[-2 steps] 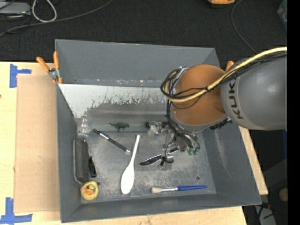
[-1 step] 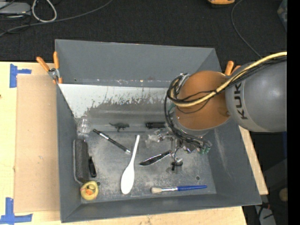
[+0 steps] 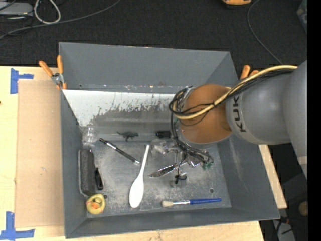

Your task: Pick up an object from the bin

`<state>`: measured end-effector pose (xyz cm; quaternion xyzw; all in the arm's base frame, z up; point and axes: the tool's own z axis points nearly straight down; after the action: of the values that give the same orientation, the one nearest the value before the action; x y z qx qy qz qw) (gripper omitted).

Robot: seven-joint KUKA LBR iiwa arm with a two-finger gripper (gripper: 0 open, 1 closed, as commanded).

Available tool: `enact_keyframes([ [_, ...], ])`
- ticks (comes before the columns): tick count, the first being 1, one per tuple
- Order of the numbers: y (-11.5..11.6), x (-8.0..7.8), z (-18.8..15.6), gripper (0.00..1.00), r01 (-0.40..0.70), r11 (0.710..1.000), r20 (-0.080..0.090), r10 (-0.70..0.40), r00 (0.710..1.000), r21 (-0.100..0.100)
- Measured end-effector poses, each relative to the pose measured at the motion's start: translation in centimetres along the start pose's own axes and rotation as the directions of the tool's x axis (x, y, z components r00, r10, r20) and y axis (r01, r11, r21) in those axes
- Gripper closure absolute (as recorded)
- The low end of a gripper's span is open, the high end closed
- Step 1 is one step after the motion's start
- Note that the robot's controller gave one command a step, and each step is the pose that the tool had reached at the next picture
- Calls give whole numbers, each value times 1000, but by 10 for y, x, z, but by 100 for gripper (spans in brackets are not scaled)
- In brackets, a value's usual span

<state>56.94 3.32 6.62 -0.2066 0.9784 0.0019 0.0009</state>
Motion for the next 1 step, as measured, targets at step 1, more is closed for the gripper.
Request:
enact_keyframes([
  [1, -6, -5, -4, 100, 306, 952, 5, -306, 952, 3],
])
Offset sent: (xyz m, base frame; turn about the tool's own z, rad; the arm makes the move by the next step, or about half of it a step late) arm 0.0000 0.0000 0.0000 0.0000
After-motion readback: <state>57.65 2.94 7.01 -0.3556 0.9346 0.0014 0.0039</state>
